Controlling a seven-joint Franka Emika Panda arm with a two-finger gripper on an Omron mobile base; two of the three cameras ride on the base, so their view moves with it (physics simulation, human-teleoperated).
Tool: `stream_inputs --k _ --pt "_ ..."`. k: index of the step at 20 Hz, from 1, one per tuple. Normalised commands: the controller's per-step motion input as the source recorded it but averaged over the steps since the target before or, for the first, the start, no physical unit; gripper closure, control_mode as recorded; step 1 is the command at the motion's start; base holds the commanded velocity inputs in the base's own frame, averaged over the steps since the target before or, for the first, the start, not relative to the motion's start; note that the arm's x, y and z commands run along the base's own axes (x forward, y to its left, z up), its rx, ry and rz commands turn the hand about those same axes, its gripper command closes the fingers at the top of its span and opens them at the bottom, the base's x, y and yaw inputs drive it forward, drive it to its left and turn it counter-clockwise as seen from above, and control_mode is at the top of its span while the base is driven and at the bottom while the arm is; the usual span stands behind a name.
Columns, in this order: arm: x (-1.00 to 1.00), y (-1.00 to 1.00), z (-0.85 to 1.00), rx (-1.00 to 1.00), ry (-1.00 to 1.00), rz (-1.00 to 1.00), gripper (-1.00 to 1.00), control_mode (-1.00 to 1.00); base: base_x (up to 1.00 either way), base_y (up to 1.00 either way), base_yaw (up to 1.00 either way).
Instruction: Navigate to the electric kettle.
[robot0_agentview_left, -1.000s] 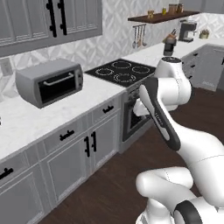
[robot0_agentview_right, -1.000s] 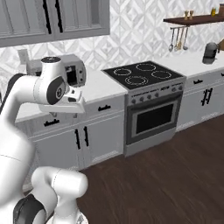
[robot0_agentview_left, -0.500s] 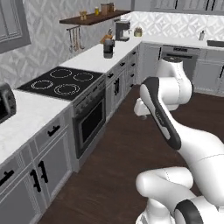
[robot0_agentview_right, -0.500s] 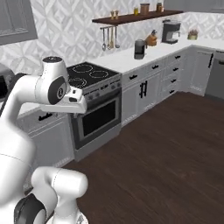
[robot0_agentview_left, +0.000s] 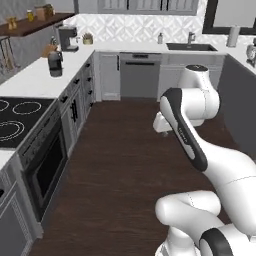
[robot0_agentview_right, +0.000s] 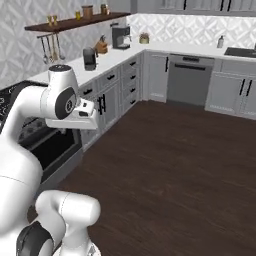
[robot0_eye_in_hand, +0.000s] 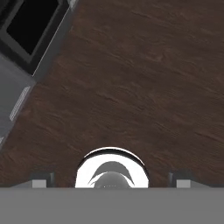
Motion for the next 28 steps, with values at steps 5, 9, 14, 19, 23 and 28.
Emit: stream_inputs --k 5,9,14,19,23,28 --pt "0.00 0.00 0.00 0.00 0.00 0.00 -1.00 1.00 0.51 -0.31 -0.52" --pt "0.00 0.00 0.00 0.00 0.00 0.00 -1.00 1.00 0.71 -0.22 -0.50" --pt "0.00 0.00 0.00 0.00 0.00 0.00 -1.00 1.00 0.96 -0.03 -0.43" --pt "0.00 0.00 0.00 0.00 0.00 0.00 -1.00 1.00 0.98 0.22 -0.20" --pt "0.00 0.00 0.00 0.00 0.00 0.00 -1.00 1.00 1.00 0.29 -0.12" --pt "0.00 0.00 0.00 0.00 0.00 0.00 -1.00 1.00 1.00 0.27 -0.12"
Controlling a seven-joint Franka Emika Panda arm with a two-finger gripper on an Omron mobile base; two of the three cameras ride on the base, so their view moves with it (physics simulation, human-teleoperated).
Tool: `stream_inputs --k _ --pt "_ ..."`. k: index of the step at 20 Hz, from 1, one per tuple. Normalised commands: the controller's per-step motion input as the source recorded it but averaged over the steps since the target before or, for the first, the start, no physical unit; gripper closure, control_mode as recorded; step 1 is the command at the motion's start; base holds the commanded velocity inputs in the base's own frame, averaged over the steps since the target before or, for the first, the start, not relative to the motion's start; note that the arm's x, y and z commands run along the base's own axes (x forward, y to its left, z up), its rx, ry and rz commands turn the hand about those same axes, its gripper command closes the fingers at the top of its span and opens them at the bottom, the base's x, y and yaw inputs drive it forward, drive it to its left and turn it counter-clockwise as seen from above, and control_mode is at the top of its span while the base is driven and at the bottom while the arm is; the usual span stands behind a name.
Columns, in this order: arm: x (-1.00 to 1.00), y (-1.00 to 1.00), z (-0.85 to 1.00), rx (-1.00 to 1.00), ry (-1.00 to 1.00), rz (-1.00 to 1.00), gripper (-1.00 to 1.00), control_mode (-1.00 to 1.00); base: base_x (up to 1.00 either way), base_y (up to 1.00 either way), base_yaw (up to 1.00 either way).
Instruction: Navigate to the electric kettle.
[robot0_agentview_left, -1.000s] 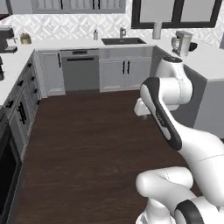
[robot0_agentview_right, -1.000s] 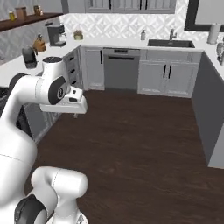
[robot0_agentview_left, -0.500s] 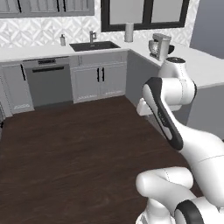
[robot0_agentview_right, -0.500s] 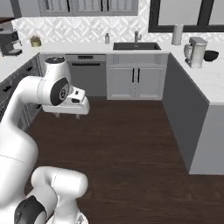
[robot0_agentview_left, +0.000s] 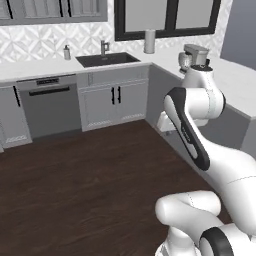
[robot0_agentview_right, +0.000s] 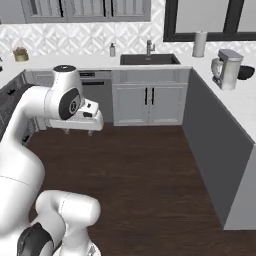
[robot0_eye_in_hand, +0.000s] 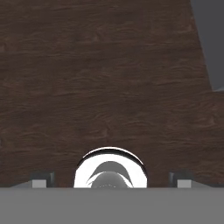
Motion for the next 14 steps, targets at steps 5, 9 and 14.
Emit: stream_inputs --k 5,9,14 --pt "0.00 0.00 0.00 0.00 0.00 0.00 -1.00 1.00 0.99 0.22 -0.10" --pt "0.00 0.00 0.00 0.00 0.00 0.00 -1.00 1.00 0.94 0.16 -0.07" --pt "0.00 0.00 0.00 0.00 0.00 0.00 -1.00 1.00 0.53 0.04 0.08"
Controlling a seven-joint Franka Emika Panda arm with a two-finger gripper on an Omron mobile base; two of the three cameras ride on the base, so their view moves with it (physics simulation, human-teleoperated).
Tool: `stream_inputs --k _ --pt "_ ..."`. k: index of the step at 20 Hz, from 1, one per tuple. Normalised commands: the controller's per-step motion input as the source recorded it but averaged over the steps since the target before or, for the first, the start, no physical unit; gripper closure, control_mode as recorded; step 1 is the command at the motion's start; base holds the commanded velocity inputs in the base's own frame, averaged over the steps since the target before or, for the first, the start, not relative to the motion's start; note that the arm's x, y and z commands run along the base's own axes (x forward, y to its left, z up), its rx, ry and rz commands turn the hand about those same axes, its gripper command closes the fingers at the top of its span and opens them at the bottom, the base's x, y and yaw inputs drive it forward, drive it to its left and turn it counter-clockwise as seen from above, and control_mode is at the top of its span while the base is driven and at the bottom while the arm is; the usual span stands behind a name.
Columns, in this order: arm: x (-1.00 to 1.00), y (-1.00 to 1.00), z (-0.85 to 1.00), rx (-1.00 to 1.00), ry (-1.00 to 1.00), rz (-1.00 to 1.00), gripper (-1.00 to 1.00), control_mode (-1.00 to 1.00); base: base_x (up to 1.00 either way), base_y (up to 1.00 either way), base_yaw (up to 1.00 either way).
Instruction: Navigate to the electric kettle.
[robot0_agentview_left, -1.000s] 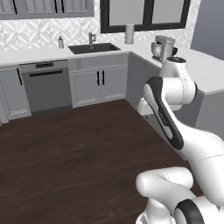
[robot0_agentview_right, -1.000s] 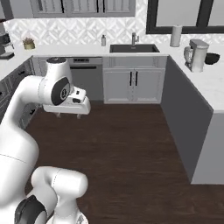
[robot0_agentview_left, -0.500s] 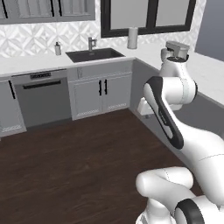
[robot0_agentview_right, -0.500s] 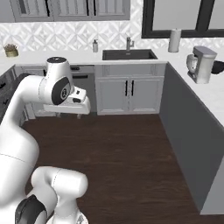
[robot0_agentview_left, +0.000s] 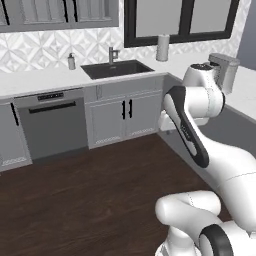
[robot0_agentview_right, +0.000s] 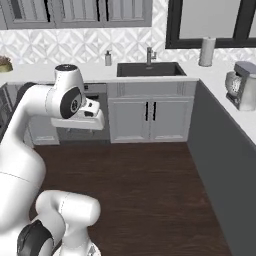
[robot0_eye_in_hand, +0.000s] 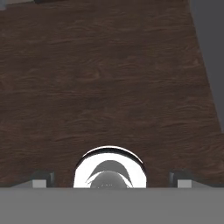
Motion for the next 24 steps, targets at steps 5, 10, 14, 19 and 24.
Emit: stream_inputs --k 5,10,14,19,24 --pt "0.00 0.00 0.00 0.00 0.00 0.00 -1.00 1.00 0.10 0.00 0.38" --pt "0.00 0.00 0.00 0.00 0.00 0.00 -1.00 1.00 0.14 0.00 0.42" --pt "0.00 0.00 0.00 0.00 0.00 0.00 -1.00 1.00 0.17 0.00 0.38" --pt "0.00 0.00 0.00 0.00 0.00 0.00 -1.00 1.00 0.21 0.00 0.19" --pt "0.00 0.00 0.00 0.00 0.00 0.00 -1.00 1.00 0.36 0.00 0.04"
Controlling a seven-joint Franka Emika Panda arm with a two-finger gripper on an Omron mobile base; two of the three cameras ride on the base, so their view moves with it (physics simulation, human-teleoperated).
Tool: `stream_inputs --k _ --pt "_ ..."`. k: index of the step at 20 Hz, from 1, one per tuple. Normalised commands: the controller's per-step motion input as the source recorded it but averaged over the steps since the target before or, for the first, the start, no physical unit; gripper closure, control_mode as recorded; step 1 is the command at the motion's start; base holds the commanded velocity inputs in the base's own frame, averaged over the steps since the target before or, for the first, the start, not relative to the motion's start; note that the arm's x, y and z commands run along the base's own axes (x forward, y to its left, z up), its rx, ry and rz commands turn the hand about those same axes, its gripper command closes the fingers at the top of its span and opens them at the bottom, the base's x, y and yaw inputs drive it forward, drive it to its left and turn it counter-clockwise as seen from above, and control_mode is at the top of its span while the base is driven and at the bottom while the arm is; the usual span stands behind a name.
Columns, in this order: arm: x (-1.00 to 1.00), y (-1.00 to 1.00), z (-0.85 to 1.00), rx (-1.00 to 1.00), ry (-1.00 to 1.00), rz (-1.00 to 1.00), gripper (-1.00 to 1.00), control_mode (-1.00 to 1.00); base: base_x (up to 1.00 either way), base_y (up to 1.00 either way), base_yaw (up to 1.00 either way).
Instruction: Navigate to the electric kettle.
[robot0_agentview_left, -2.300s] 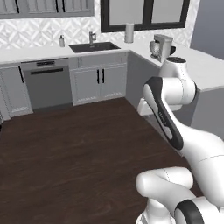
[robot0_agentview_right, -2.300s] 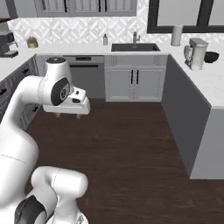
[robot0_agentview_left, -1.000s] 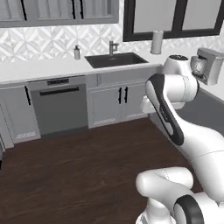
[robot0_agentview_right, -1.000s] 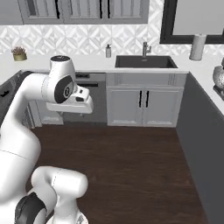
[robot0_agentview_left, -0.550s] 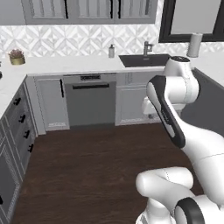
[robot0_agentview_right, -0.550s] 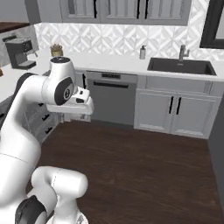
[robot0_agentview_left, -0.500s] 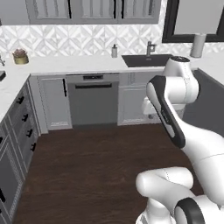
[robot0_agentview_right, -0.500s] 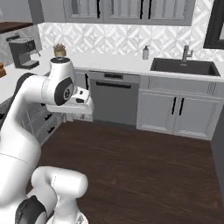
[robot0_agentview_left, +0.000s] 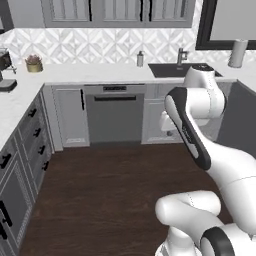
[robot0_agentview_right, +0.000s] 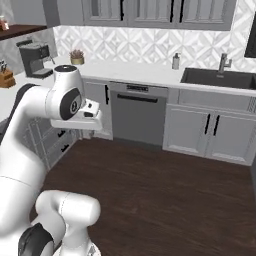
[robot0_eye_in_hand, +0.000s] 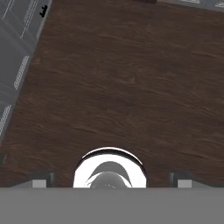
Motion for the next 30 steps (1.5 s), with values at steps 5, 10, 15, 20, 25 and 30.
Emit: stream_inputs --k 5,10,15,20,25,30 --pt "0.00 0.00 0.00 0.00 0.00 0.00 -1.00 1.00 0.71 0.01 0.50" --pt "0.00 0.00 0.00 0.00 0.00 0.00 -1.00 1.00 0.93 0.14 0.59" --pt "0.00 0.00 0.00 0.00 0.00 0.00 -1.00 1.00 1.00 0.11 0.64" --pt "0.00 0.00 0.00 0.00 0.00 0.00 -1.00 1.00 0.97 0.00 0.72" --pt "0.00 0.00 0.00 0.00 0.00 0.00 -1.00 1.00 0.66 -0.01 0.86" --pt "0.00 0.00 0.00 0.00 0.00 0.00 -1.00 1.00 0.96 -0.01 0.71"
